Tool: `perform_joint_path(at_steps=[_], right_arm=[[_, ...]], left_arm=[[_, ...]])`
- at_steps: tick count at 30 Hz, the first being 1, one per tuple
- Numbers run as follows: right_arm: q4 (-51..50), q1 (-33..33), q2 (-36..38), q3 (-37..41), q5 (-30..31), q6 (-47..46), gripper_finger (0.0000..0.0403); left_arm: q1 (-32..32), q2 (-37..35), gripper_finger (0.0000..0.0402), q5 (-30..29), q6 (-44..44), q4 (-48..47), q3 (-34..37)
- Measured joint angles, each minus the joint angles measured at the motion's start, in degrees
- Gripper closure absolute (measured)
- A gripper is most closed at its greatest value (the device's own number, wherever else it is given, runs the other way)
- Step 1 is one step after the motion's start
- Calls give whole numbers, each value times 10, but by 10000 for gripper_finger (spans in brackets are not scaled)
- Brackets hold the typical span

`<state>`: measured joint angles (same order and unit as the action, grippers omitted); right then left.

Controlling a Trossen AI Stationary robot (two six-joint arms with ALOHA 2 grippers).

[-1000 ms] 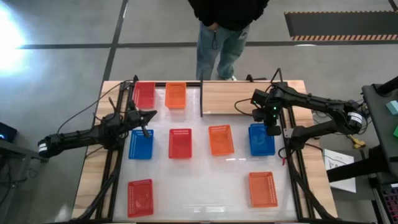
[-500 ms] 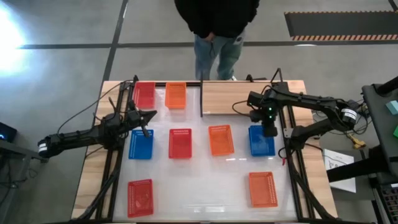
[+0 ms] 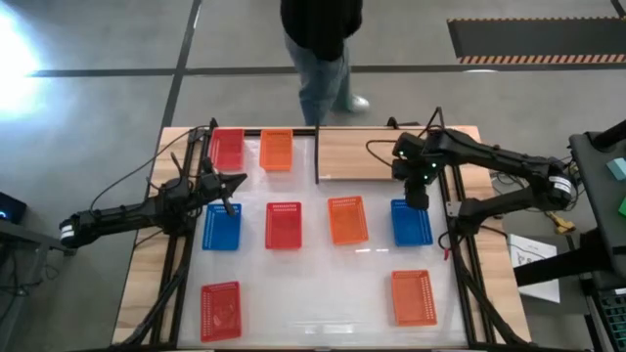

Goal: Stack baskets on shelf by color
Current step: Stack the middle orange basket on top of the bottom orange basket

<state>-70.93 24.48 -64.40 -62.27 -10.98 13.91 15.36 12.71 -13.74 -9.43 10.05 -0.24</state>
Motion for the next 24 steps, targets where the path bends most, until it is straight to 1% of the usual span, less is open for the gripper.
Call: perform_joint_path(at_steps=[4, 6, 8, 10, 11, 15, 18, 21, 23, 24], right_arm=[[94, -32, 16, 27, -93, -120, 319], [150, -61, 21, 46, -104, -140, 337], [223, -101, 35, 72, -95, -143, 361], [322, -136, 53, 103, -73, -144, 385], [365, -151, 61, 120, -59, -145, 389], [568, -207, 82, 198, -2, -154, 392], [732, -241, 79, 258, 36, -146, 392], [859, -264, 62, 302, 42, -138, 390], [913, -275, 47, 317, 40, -143, 390], [924, -279, 42, 319, 36, -147, 390]], left_arm=[[0, 0, 401, 0, 0, 0, 0], [0, 0, 401, 0, 0, 0, 0], [0, 0, 401, 0, 0, 0, 0], [0, 0, 401, 0, 0, 0, 0], [0, 0, 401, 0, 0, 0, 0], [0, 0, 401, 0, 0, 0, 0], [0, 0, 401, 0, 0, 0, 0], [0, 0, 401, 0, 0, 0, 0], [0, 0, 401, 0, 0, 0, 0], [0, 0, 401, 0, 0, 0, 0]])
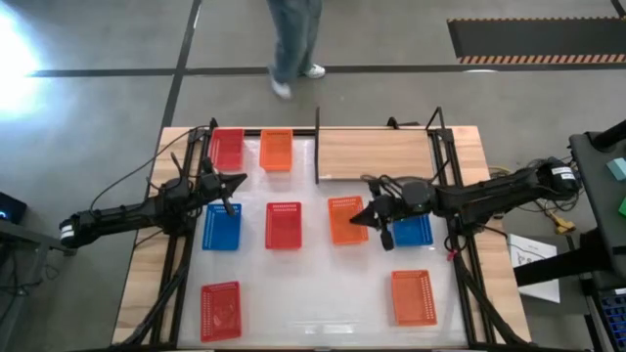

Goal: Stack baskets on shelf by color
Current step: Stack the middle orange basket on top of the bottom orange basket

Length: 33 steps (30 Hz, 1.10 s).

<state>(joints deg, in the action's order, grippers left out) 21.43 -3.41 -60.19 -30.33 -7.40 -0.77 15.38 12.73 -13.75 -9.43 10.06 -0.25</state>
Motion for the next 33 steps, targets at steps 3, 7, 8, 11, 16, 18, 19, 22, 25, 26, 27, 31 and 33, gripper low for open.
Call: perform_joint_path(at_steps=[3, 7, 8, 11, 16, 18, 19, 22, 25, 26, 27, 31, 33], right_arm=[[-5, -13, -11, -3, -3, -7, 390], [-55, -24, -20, -31, -3, -18, 390], [-71, -24, -24, -42, 3, -28, 390], [-128, -23, -40, -76, 28, -48, 389], [-231, -30, -77, -141, 31, -53, 354], [-268, -33, -97, -166, 42, -59, 330], [-291, -34, -108, -178, 49, -61, 319], [-358, -36, -143, -221, 67, -63, 285], [-421, -36, -179, -264, 89, -69, 255], [-438, -36, -192, -277, 94, -69, 246], [-454, -36, -205, -289, 97, -69, 237], [-512, -36, -251, -337, 104, -69, 205], [-549, -36, -275, -361, 104, -70, 194]], left_arm=[[0, -1, 401, 0, 0, 0, 0], [0, -1, 401, 0, 0, 0, 0], [0, -1, 401, 0, 0, 0, 0], [0, -1, 401, 0, 0, 0, 0], [0, -2, 401, 2, 1, 2, 0], [0, -1, 401, 18, 2, 2, 0], [0, -1, 401, 30, 2, 3, 0], [0, 1, 401, 38, 2, 14, 0], [0, 1, 401, 67, 25, 16, -3], [0, 3, 401, 81, 32, 15, -4], [0, 5, 401, 98, 40, 15, -5], [-5, 5, 401, 123, 47, 22, -12], [-10, 5, 401, 124, 47, 31, -12]])
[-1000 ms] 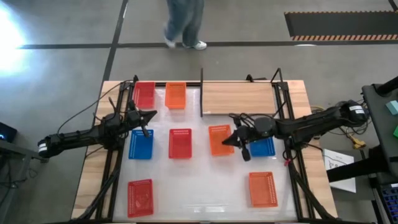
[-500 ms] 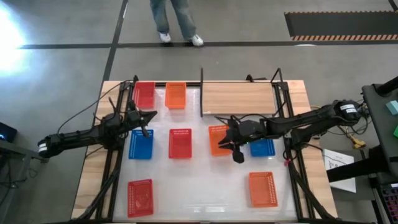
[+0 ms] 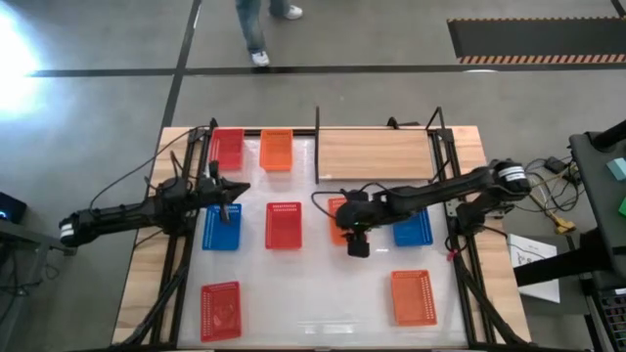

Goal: Stack baskets on shelf by color
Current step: Stack the middle orange basket on top of the bottom orange basket

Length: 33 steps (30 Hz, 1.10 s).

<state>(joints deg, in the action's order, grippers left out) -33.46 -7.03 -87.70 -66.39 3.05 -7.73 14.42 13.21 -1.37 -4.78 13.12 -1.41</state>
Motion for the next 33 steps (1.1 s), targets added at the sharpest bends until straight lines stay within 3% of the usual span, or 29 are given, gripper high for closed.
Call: perform_joint_path(at_steps=[7, 14, 20, 27, 33], right_arm=[[-104, -22, -75, -79, 0, 9, 192], [-168, -51, -132, -125, 7, 3, 220], [-187, -52, -166, -128, 31, -23, 275], [-191, -58, -167, -128, 30, -25, 379], [-211, -77, -115, -131, 26, -69, 393]], left_arm=[[-3, 0, 401, -22, 0, 24, 2], [-3, 3, 401, -22, 0, 28, 2], [-3, 3, 402, -22, -1, 28, 3], [-3, 4, 402, -23, -5, 34, 9], [-3, 4, 402, -23, -5, 35, 9]])
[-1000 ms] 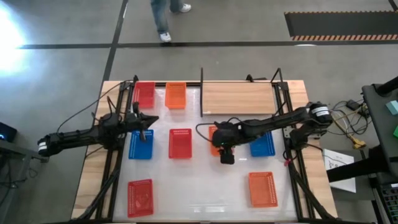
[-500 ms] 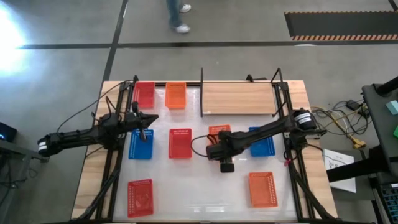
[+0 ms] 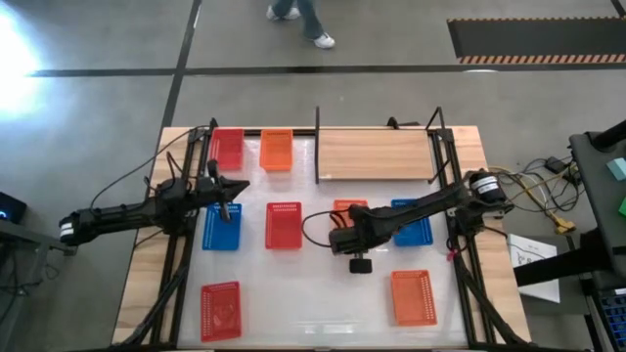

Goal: Stack baskets on shelf by color
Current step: Stack the middle orange basket on top of the bottom orange basket

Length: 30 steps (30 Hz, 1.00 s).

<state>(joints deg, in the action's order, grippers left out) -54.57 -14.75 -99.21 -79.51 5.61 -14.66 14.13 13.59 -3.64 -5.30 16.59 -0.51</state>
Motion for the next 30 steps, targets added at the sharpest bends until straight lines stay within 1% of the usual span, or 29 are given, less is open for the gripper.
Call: perform_joint_path(at_steps=[6, 12, 19, 23, 25, 30], right_arm=[[-67, -72, 57, -50, 4, -84, 394], [-133, -188, 69, -124, 25, -202, 394], [-227, -326, 31, -194, 44, -408, 394], [-262, -388, 2, -208, 45, -507, 394], [-261, -410, -13, -208, 45, -535, 394], [-261, -438, -52, -208, 46, -527, 394]], left_arm=[[0, 0, 402, 0, 0, 0, 0], [0, 1, 401, 0, 0, 5, 0], [0, 1, 401, 0, 0, 11, 1], [0, 1, 401, 0, 0, 13, 1], [0, 1, 402, 0, 0, 14, 1], [0, 1, 401, 0, 0, 15, 1]])
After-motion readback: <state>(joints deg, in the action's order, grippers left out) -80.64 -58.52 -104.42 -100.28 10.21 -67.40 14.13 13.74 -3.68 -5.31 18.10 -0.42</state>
